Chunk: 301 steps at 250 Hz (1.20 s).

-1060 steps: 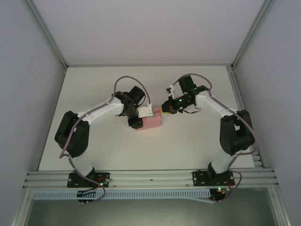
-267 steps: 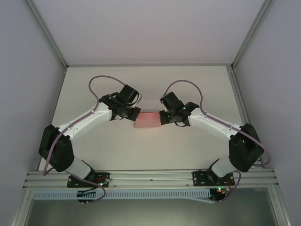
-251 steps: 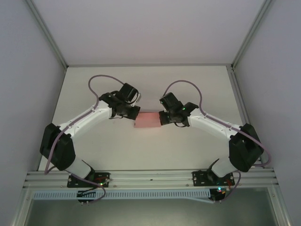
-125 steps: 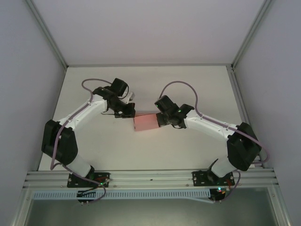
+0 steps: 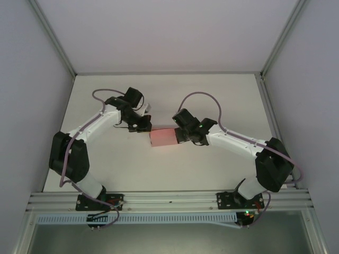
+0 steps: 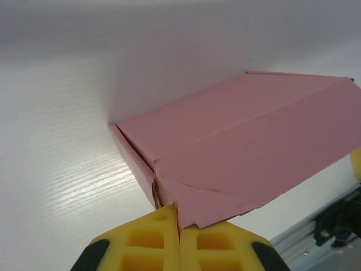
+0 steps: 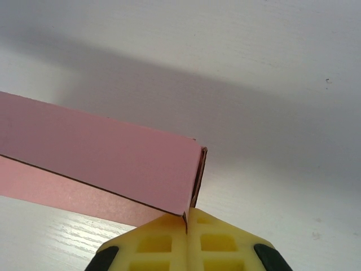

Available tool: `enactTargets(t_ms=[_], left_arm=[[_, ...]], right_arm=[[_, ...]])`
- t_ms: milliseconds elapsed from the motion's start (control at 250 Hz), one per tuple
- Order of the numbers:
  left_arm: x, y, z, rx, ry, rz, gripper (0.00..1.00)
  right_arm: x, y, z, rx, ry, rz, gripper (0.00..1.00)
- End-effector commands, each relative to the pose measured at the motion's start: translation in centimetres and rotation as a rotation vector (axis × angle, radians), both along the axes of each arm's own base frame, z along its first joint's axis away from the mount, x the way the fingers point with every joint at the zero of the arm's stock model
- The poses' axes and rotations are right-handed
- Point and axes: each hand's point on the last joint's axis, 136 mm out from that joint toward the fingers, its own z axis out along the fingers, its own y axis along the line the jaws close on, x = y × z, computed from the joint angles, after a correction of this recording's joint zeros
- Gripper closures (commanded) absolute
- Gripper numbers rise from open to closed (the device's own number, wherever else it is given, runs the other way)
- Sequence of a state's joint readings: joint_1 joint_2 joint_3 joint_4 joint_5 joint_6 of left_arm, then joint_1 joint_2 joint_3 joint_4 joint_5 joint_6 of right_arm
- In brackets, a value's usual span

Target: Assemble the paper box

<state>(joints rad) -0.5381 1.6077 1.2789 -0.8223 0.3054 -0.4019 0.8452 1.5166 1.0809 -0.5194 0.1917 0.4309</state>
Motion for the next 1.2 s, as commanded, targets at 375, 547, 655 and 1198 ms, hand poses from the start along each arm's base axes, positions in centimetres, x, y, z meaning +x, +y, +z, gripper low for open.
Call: enactTargets(t_ms=[375,547,655,1198], left_arm=[[-4.4,-0.8,-4.3,0.116,-0.309,0.000,1.00],[-5.3,-0.6,-5.3,0.149,-0.366,0.022,1.00],[-5.3,-0.7,-5.0,0.153,-0.382,0.019,1.00],[-4.6,-1.3,-3.3,0.156,-0.439,-0.013,1.00]], right_arm=[[-2.2,0.6,-1.9,0.073,-0.113,0.053,1.00],[-2.8,1.2,-1.8,0.152,-0.122,0.070,0.98],[-2.9,1.6,-0.4,0.201,-0.128,0.068,0.84],[0.4,-2.0,4.6,0.364,-0.125,-0.241,0.10]])
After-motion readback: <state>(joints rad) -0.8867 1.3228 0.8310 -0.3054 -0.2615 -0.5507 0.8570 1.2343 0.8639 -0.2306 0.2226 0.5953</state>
